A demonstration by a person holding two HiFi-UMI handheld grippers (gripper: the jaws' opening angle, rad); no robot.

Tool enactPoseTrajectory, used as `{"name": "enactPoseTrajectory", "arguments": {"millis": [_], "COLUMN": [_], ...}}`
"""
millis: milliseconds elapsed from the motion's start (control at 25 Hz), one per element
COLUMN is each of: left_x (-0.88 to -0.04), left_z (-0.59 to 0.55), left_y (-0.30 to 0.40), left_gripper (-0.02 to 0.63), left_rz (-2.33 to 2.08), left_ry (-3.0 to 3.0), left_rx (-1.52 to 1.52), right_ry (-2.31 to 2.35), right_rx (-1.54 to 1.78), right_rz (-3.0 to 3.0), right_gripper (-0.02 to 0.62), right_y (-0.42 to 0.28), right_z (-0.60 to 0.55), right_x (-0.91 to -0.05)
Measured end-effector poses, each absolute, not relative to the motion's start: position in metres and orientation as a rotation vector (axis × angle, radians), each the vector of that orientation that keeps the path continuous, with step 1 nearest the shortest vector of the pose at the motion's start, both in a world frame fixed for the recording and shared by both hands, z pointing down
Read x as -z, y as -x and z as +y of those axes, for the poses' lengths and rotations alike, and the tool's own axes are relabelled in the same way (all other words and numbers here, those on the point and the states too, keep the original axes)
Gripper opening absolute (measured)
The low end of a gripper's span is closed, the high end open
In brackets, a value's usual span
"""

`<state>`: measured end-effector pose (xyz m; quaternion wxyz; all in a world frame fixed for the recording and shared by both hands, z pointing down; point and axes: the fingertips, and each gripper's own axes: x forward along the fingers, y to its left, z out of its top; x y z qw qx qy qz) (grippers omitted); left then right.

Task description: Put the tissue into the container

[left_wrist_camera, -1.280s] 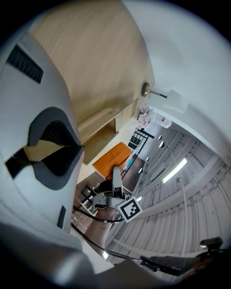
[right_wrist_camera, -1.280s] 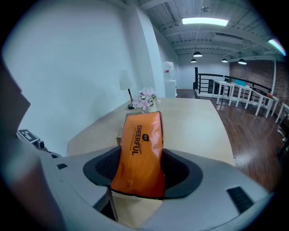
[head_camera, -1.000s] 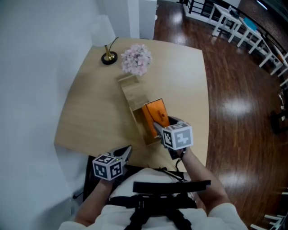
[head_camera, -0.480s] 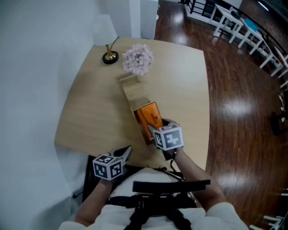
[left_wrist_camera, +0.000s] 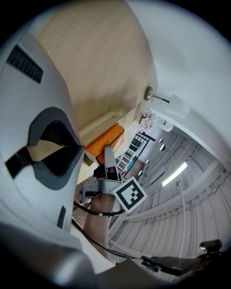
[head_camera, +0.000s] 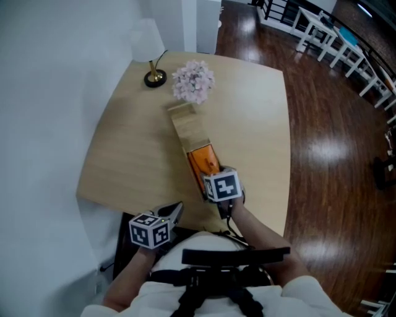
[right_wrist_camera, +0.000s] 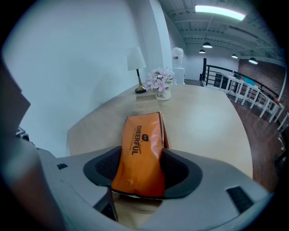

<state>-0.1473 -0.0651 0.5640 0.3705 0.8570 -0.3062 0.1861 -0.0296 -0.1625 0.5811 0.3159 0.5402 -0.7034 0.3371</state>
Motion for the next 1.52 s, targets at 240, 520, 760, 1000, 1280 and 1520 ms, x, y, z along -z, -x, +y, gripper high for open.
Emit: {"name": "enactPoseTrajectory", "arguments": {"millis": [240,520,760,1000,1280,1520], "left_x": [-0.562,-0.562,-0.562,-0.563,-0.56,-0.559], "left_z": [-0.063,-0.063,-0.064,-0.064,-0.066,-0.066], "left_y": [0.149,0.146,0.146,0.147,0.146,0.146], "left_gripper": [0.002,0.002,0.002,0.002,0.002,0.002], "left_rz": [-0.788,-0.779,-0.78,-0.785,-0.784,-0.785], "left_ry": [-2.197,-2.199,-2.2,-2.197,-2.205,-2.201], "left_rx": [-0.475,-0.477,-0.481,-0.481,-0.47,-0.468], "right_ry": [-1.353,-1.298,-1.27,-1.292,-1.403,-1.417], "right_rx": [-1.001,-1.033,-1.044,-1.006,-0.903,-0.949], "right_rz": [-1.839,-1.861,-1.86,-1.882,-1.925,-2.002], "right_gripper": [0.293,0.299,0.31,0.35,0.357,0.357], "right_y": [0.043,0.052,0.06,0.057,0.035,0.023], "right_z": [-0.157,-0.161,-0.161,-0.158,-0.163,-0.145], "right_x": [-0.598,-0.609,-0.614,-0.606,-0.58,-0.556]}}
